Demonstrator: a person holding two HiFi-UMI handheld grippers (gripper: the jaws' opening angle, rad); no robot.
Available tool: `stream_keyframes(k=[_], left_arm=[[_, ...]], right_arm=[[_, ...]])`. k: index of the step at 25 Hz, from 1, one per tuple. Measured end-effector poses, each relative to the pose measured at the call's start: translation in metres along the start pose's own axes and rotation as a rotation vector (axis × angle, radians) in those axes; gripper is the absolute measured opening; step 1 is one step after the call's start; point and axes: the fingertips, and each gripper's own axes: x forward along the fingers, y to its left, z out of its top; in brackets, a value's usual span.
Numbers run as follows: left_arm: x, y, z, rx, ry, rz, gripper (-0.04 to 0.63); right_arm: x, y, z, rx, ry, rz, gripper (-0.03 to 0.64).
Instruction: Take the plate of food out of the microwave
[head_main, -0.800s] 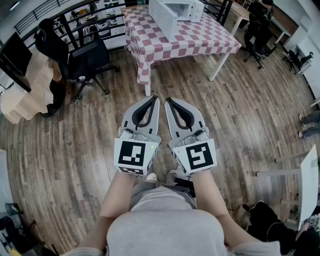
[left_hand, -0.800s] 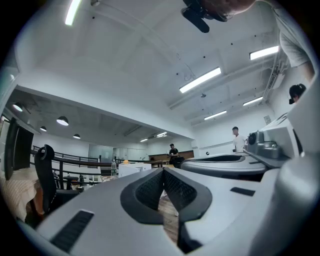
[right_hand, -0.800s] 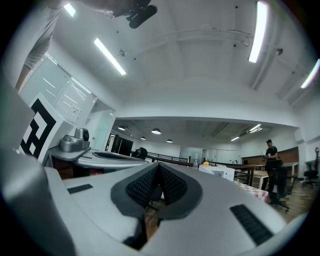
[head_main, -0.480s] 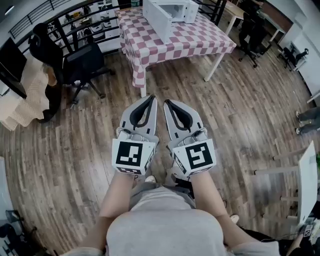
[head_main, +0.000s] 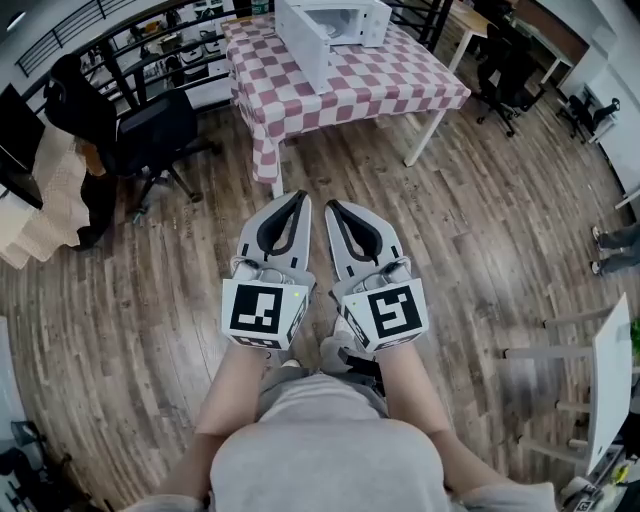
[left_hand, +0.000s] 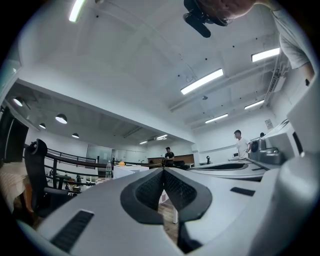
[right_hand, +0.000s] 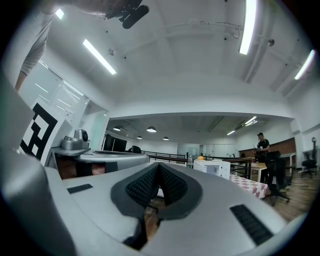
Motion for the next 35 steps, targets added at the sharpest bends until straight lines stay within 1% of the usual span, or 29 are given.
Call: stream_keyframes(k=[3,9,15,21,26,35], left_arm=[[0.025,-0.005,-0.005,-0.016,0.009,0.009,0.005],[0.080,-0.011,-0.017,-0.071,0.008,0.071,0.003],[0.127,-0.030,-0.027,-0.098,0.002,0.090,0.003],[0.163,-0.040,-0.030,-0.089,-0.002,0.120,0.003],[0.181,-0.043,-0.030,-0.074,0.000,0.126,0.005],[0.216,-0.051,-0.042,-0.051,0.043,0.084,0.005]], right_arm=[[0.007,-0.023,-0.005,0.011,-0.001,0.015,0.023],[0.023,-0.079,-0.017,0.021,-0.006,0.052,0.023],[0.027,-0.124,-0.031,0.008,0.016,0.090,0.023],[0.036,-0.165,-0.034,0.012,0.005,0.097,0.023],[0.039,-0.182,-0.038,0.015,-0.004,0.099,0.023],[0.049,-0.211,-0.047,0.013,0.008,0.081,0.023]])
